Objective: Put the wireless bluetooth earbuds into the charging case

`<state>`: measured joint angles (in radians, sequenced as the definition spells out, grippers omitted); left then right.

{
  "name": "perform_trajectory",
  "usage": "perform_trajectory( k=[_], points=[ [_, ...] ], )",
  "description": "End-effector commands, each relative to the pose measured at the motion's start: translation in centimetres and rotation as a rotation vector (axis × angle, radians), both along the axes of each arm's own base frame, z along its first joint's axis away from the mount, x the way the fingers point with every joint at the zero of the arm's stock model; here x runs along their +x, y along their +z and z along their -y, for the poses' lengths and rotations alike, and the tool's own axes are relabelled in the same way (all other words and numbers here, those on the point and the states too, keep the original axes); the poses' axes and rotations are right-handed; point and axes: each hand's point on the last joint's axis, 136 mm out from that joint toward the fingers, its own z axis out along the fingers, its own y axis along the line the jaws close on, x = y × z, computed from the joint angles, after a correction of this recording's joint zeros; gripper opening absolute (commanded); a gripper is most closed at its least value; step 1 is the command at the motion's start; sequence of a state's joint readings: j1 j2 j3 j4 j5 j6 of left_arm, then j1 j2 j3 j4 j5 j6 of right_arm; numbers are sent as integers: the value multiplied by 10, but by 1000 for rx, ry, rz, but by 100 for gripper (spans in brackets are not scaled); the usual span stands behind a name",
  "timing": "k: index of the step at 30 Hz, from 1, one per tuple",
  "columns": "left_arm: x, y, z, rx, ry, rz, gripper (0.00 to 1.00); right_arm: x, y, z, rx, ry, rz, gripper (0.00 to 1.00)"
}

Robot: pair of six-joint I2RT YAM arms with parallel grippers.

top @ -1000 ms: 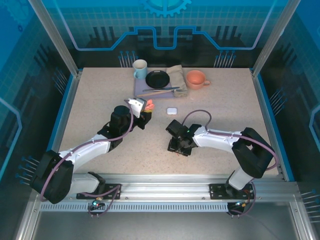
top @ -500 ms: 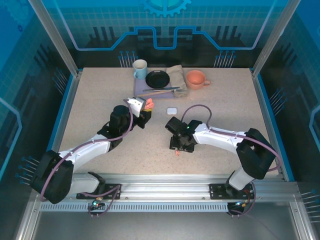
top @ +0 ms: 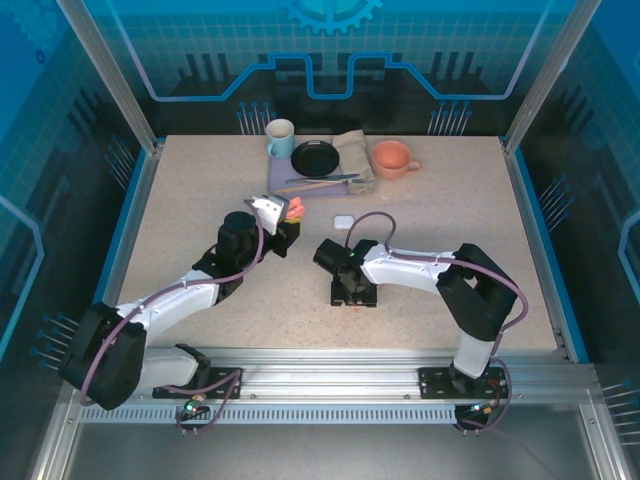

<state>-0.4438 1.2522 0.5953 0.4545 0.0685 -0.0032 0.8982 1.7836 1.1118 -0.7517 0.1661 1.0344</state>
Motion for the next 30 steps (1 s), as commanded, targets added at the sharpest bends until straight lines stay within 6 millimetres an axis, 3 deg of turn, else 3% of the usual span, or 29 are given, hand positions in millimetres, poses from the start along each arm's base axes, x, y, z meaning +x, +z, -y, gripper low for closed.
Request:
perform_trajectory(
  k=[1,11,30],
  points=[
    [-2,11,-3,-43,-2,26,0,-4,-3,2,-51,1,-16,60],
    [-2,10,-3,-48,-3,24,0,-10,-14,8,-68,-56,-30,56],
    [-2,10,-4,-57,-5,19,0,-6,-14,24,-81,-71,-13,44]
  ],
)
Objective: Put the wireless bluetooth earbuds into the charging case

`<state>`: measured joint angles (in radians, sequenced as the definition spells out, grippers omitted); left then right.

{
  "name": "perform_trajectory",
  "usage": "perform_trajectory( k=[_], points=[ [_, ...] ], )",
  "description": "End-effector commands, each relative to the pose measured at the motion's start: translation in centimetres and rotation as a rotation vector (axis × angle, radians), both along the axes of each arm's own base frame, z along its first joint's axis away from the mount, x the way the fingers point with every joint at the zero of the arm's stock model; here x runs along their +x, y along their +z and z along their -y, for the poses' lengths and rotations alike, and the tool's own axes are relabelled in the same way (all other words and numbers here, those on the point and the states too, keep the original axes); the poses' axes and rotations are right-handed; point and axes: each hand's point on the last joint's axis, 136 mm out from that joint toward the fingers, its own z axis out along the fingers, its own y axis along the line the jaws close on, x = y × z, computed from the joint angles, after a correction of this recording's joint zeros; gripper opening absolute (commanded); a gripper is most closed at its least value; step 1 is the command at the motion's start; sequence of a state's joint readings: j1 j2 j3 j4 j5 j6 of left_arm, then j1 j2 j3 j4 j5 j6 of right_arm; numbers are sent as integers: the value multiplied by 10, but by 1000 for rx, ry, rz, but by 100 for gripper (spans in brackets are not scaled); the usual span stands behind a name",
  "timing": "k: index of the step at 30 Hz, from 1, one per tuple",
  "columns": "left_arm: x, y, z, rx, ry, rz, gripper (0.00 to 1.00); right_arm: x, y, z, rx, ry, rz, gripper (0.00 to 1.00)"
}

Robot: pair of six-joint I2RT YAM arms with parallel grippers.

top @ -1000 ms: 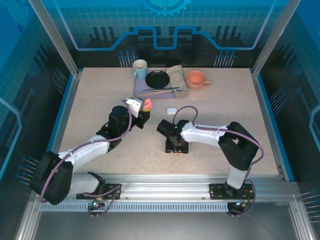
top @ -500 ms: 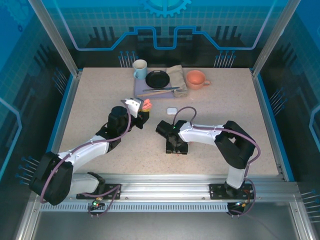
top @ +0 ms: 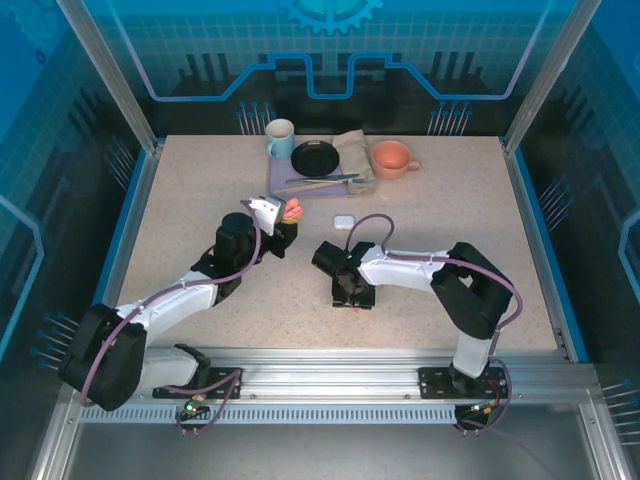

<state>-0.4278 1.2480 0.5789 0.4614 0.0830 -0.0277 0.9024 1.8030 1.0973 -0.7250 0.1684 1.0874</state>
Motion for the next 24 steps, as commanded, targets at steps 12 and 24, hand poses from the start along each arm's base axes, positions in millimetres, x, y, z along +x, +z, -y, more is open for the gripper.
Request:
perform_trajectory(
  k=[12,24],
  points=[
    [0,17,3,-40,-22,35,0,-6,-9,30,-87,-24,-16,41],
    [2,18,6,-45,-30,27,0,-5,-9,32,-78,-29,-9,33]
  ],
)
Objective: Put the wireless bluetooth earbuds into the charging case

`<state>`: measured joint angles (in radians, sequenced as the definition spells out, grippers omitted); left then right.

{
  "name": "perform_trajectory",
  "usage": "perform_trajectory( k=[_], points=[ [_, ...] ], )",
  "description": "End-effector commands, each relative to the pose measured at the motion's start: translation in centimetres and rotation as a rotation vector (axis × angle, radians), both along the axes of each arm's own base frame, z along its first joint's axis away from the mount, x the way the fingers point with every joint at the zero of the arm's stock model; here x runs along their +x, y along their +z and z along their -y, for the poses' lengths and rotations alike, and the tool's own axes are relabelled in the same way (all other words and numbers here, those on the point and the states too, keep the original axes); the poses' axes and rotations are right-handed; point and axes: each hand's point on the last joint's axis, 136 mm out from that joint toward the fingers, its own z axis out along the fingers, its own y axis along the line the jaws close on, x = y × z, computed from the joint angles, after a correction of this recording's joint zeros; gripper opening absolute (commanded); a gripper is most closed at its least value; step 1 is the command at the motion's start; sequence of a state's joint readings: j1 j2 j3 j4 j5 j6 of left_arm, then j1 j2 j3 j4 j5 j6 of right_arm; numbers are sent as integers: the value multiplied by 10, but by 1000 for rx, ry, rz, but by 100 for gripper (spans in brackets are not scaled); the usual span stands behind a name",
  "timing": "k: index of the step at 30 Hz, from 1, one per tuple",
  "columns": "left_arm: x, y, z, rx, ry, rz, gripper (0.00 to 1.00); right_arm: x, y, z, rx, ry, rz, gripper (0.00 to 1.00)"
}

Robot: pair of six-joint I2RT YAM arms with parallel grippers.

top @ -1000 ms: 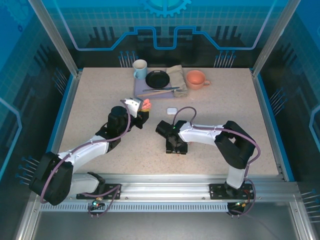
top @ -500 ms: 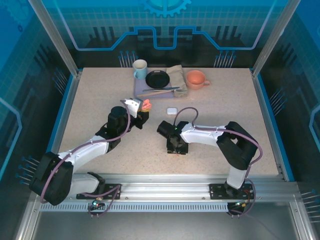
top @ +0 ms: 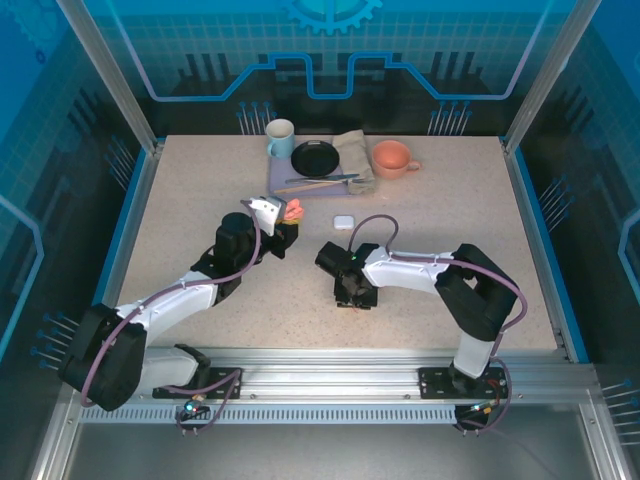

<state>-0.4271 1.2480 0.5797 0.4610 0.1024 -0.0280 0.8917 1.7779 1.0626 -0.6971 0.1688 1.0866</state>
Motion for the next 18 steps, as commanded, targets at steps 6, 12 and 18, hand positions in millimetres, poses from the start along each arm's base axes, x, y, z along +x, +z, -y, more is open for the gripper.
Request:
perform_trajectory(
  k=[6,12,18],
  points=[
    [4,18,3,-43,-11,27,0,-5,-7,28,-84,-25,-15,28],
    [4,18,4,-46,-11,25,0,-3,0,28,-68,-33,11,28],
    [4,15,4,-49,-10,21,0,4,14,32,-46,-53,58,28]
  ],
)
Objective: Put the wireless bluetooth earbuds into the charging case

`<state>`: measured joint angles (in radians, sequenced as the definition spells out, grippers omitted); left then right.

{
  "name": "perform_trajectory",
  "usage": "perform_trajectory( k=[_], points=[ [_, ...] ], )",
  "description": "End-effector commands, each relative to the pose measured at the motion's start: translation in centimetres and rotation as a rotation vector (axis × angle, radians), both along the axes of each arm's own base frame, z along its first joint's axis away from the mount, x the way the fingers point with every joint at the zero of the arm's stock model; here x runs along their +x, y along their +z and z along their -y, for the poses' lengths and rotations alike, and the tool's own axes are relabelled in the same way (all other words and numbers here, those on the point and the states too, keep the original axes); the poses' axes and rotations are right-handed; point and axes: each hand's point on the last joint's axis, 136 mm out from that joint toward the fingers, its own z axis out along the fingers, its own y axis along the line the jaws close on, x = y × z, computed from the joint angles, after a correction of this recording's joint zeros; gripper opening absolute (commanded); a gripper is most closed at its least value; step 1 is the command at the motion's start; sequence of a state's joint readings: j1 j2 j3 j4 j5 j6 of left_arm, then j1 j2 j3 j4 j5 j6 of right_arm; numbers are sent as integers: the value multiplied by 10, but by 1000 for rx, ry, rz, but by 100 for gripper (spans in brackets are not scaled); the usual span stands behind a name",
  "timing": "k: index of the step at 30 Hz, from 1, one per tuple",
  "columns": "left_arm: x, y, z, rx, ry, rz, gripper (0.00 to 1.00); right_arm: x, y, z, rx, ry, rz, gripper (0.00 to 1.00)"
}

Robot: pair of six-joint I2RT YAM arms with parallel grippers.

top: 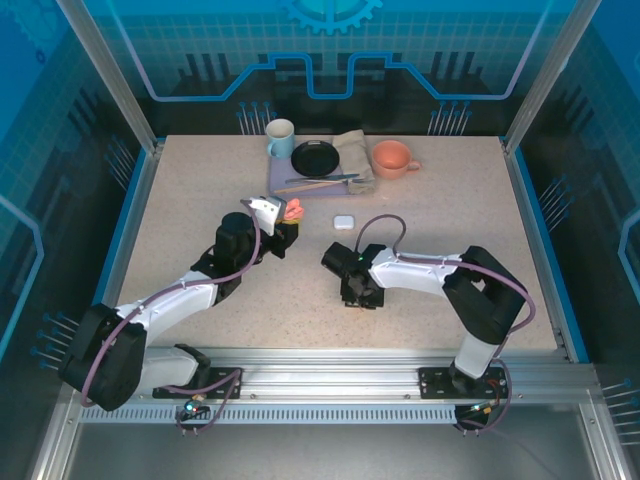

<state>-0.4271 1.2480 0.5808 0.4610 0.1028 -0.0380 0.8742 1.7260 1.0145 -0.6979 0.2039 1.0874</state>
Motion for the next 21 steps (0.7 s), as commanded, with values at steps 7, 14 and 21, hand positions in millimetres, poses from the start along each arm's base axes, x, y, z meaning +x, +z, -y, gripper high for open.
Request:
perform_trajectory(
  k=[7,14,21],
  points=[
    [3,11,4,-44,-17,40,0,26,47,20,51,-66,137,28],
    [-1,8,17,-79,-95,81,0,64,99,21,182,-88,278,28],
    [-4,11,37,-124,-214,112,0,107,166,16,323,-65,453,28]
  ],
)
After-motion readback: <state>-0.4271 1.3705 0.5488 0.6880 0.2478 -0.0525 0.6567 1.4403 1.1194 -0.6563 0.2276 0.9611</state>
